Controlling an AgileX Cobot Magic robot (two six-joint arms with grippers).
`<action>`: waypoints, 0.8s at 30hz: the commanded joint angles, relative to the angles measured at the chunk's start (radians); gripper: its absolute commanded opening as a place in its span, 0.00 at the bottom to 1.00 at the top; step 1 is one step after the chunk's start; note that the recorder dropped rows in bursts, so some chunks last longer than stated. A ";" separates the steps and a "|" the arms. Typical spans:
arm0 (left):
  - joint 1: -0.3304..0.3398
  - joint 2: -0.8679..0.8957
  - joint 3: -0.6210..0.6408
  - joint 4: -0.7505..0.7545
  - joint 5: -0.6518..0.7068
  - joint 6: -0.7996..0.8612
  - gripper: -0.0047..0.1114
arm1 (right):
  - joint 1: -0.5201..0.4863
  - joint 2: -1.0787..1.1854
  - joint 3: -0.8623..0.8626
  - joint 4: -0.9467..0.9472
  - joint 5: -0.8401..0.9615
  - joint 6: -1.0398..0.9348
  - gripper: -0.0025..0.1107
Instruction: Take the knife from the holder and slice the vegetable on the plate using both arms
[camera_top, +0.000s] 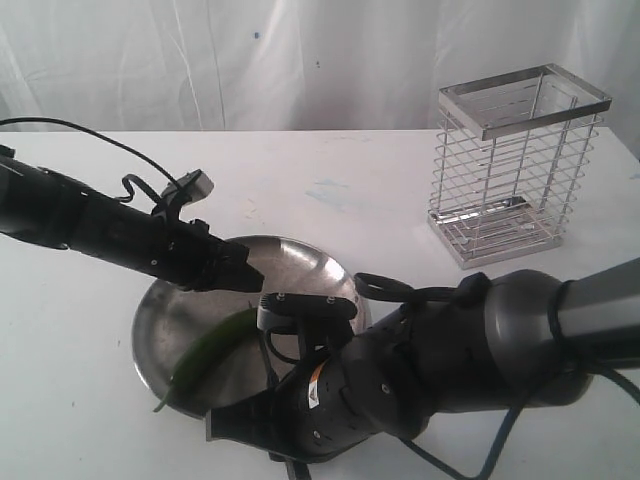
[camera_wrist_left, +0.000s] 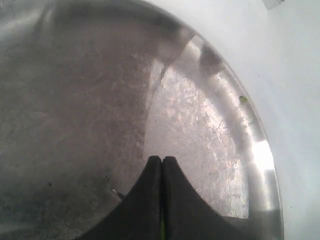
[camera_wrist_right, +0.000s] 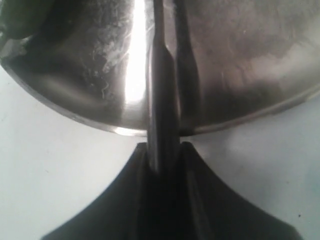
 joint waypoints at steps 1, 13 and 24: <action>-0.002 -0.027 0.007 0.000 0.019 0.009 0.04 | 0.000 0.010 0.000 0.005 0.027 0.005 0.02; -0.002 -0.103 0.007 0.105 0.115 -0.063 0.04 | 0.000 0.006 0.000 0.003 0.030 0.001 0.02; -0.002 -0.107 0.011 0.262 0.258 -0.178 0.04 | 0.000 0.006 0.000 0.005 0.019 -0.014 0.02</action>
